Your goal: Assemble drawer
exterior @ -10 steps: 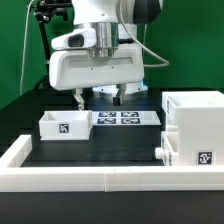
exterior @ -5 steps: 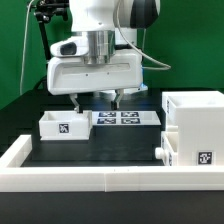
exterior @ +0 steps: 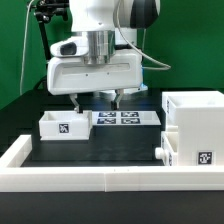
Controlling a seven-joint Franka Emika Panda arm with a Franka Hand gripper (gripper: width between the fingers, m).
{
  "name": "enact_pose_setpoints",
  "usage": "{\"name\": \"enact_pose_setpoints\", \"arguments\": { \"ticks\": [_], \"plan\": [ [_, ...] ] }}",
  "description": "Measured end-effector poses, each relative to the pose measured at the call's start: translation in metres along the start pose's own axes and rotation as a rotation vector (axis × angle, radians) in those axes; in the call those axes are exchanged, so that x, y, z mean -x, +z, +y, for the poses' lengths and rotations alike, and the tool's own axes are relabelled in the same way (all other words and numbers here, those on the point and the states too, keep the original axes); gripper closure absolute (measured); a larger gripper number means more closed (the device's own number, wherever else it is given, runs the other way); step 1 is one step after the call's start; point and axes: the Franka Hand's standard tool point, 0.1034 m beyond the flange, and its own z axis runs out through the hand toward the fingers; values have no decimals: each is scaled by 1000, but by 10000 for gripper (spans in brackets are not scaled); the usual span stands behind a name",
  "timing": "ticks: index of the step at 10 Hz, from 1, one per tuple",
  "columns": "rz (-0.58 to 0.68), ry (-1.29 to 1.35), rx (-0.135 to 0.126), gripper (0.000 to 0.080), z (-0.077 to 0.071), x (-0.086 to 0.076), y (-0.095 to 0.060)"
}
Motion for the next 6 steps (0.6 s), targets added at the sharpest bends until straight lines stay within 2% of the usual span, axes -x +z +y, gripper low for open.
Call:
{"name": "enact_pose_setpoints", "arguments": {
  "ticks": [2, 6],
  "plan": [
    [-26, 108, -15, 150, -2, 10, 6],
    [-75, 151, -44, 150, -3, 20, 20]
  ]
}}
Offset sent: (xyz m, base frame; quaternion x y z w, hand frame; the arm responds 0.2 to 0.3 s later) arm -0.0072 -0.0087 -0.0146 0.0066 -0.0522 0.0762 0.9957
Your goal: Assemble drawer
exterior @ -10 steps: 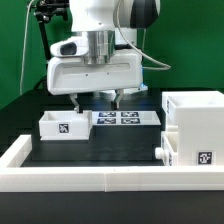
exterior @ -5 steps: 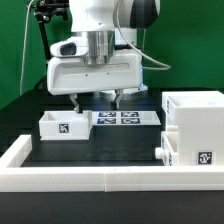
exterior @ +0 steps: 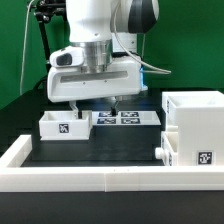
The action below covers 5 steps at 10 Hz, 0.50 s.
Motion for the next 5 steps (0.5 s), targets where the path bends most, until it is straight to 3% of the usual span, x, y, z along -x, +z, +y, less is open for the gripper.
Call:
{"name": "enact_pose_setpoints", "arguments": {
  "ticks": [5],
  "plan": [
    [0, -5, 0, 150, -1, 0, 0]
  ]
}}
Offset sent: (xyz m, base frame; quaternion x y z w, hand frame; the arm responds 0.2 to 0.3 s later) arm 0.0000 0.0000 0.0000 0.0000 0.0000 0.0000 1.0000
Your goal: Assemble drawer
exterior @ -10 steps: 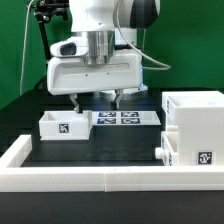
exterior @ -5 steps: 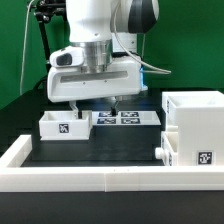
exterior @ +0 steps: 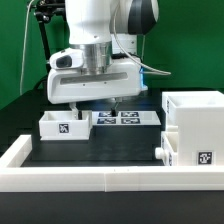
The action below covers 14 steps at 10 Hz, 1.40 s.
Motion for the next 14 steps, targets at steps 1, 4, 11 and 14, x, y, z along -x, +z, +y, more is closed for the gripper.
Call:
{"name": "enact_pose_setpoints", "arguments": {
  "ticks": [1, 4, 11, 14],
  "plan": [
    [-4, 21, -3, 150, 1, 3, 2],
    [-41, 93, -16, 150, 5, 19, 17],
    [-41, 89, -11, 150, 7, 22, 25],
    [-25, 73, -2, 150, 2, 22, 26]
  ]
}}
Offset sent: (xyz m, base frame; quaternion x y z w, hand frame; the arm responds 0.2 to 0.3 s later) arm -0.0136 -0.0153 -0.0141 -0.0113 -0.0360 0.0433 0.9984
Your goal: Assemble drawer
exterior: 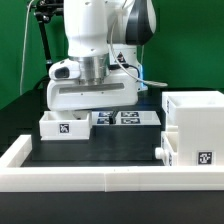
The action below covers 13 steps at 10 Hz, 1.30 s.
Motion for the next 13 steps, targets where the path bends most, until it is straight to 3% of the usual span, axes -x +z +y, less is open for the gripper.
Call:
{"name": "enact_pose_setpoints", "arguments": {
  "ticks": [4, 6, 7, 9, 13],
  "plan": [
    [10, -19, 5, 150, 2, -2, 0],
    [11, -23, 6, 438, 3, -2, -1],
    [11, -23, 6, 438, 3, -2, -1],
    [11, -23, 5, 728, 3, -2, -1],
    [13, -23, 6, 757, 3, -3, -1]
  ]
}}
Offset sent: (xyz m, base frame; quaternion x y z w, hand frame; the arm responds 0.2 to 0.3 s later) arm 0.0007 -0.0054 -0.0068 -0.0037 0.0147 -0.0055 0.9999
